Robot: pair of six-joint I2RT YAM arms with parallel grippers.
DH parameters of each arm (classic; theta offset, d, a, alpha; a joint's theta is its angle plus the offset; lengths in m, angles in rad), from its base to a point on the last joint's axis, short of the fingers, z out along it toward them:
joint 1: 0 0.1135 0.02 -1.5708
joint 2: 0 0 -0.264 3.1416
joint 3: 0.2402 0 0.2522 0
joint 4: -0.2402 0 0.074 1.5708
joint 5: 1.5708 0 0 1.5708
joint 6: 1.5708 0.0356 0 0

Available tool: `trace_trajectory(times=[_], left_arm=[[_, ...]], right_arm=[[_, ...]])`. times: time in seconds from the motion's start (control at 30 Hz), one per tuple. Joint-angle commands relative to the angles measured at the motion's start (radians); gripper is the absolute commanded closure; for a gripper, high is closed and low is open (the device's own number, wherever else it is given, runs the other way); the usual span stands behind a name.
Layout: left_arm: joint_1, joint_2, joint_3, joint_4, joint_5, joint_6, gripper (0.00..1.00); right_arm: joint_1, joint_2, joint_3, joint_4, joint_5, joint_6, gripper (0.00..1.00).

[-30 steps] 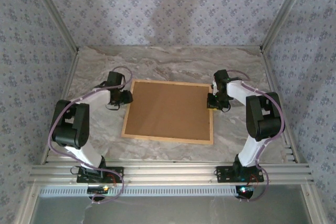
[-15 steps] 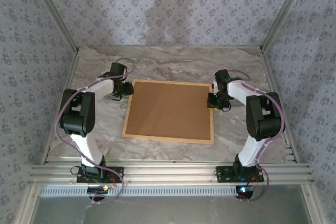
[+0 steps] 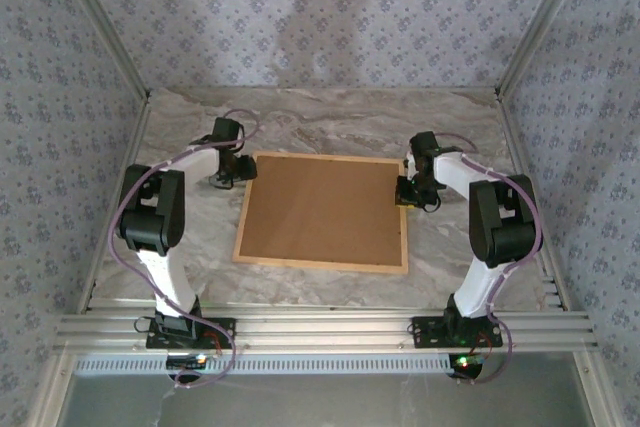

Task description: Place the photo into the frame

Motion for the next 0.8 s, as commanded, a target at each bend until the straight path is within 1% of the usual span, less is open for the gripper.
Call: trace_trajectory(times=[0.0, 0.37, 0.77], left_arm=[[-0.025, 0.02, -0.003, -0.031, 0.019, 0.024, 0.51], [-0.061, 0.039, -0.021, -0.019, 0.019, 0.03, 0.5], [-0.072, 0.087, -0.005, -0.049, 0.024, 0.046, 0.49]], right_arm=[[-0.012, 0.027, 0.016, -0.008, 0.03, -0.018, 0.79], [-0.01, 0.035, 0.013, 0.007, 0.032, -0.018, 0.79], [0.0, 0.031, 0.014, 0.001, 0.033, -0.017, 0.79]])
